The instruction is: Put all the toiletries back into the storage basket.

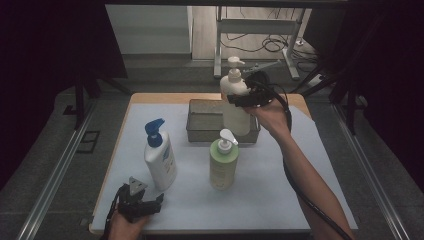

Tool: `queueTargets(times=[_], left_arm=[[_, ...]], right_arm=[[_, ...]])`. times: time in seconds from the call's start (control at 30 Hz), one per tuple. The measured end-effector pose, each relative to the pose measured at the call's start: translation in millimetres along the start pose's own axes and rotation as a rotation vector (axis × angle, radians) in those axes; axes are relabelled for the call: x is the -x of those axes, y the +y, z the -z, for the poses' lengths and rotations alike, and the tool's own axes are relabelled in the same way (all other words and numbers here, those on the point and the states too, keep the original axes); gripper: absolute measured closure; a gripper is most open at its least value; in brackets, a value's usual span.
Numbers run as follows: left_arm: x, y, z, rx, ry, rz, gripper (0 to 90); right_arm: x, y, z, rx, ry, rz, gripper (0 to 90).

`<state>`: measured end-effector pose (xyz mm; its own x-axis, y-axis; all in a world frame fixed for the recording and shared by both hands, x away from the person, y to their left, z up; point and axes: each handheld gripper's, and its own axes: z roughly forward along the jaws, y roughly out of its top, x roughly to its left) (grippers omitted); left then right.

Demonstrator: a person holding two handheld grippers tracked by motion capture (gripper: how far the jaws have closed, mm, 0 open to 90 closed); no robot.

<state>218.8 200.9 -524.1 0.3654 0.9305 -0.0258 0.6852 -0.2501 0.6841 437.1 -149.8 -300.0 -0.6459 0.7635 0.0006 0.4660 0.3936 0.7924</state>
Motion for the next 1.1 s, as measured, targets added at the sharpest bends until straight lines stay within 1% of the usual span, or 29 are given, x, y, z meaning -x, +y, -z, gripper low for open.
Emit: queueTargets(times=[0.17,0.4,0.77,1.1], left_arm=[[0.2,-0.1,0.0,0.001,0.001,0.000,11.3],[0.0,-0.1,0.1,0.000,-0.001,-0.002,11.3],[-0.1,-0.4,0.1,0.001,-0.002,-0.002,11.3],[0.0,-0.6,0.0,0.003,-0.002,-0.002,11.3]], right_arm=[[-0.7,3.6,-14.6,0.000,-0.001,-0.004,37.5],[-1.9,9.2,-30.8,0.008,-0.005,-0.007,37.5],[-5.3,15.9,-52.6,0.019,-0.007,0.003,37.5],[-7.7,19.1,-70.3,0.021,-0.013,-0.012,37.4]])
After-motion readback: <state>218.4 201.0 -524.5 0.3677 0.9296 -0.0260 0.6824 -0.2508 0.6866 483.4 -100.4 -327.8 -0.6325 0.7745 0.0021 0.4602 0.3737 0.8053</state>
